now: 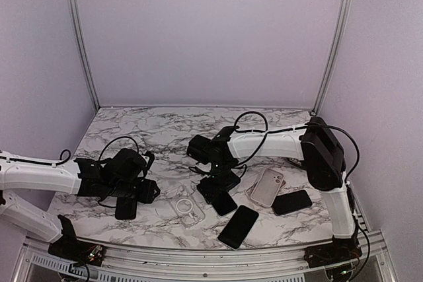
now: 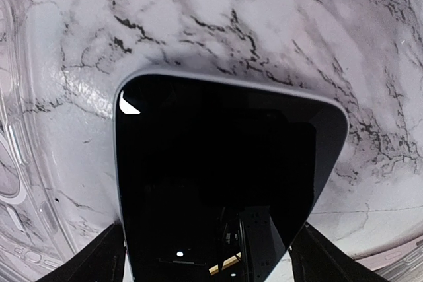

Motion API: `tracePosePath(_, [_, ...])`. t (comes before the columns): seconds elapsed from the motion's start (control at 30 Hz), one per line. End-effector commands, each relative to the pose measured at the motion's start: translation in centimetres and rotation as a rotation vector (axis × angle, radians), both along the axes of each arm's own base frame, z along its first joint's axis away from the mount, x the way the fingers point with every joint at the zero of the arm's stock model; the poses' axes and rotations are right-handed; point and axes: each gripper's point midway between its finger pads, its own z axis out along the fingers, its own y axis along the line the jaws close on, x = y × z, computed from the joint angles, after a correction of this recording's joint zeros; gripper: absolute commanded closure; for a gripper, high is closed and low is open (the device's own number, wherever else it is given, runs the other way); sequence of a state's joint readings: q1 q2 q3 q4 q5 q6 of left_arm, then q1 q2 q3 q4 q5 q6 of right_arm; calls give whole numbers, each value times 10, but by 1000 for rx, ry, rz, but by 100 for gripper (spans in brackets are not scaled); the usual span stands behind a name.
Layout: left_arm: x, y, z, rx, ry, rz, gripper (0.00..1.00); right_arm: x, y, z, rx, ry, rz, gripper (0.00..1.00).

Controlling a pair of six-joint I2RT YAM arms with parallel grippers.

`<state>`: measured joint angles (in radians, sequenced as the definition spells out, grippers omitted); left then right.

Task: Put the phone into the phone case
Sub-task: Pick up the phone at the center of the board.

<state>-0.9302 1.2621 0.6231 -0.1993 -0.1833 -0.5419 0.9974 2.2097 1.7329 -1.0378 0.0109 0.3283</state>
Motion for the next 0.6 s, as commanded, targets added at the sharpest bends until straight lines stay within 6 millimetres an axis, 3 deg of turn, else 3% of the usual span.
tracePosePath(0.0, [-9, 9, -24, 85, 62, -33, 55, -9, -10, -13, -86, 33, -5, 21])
tracePosePath(0.4, [-3, 2, -16, 73, 41, -41, 55, 9, 25, 43, 115, -135, -16, 42])
tracePosePath(0.57, [-3, 5, -17, 65, 43, -16, 55, 16, 42, 63, 202, -248, -21, 45])
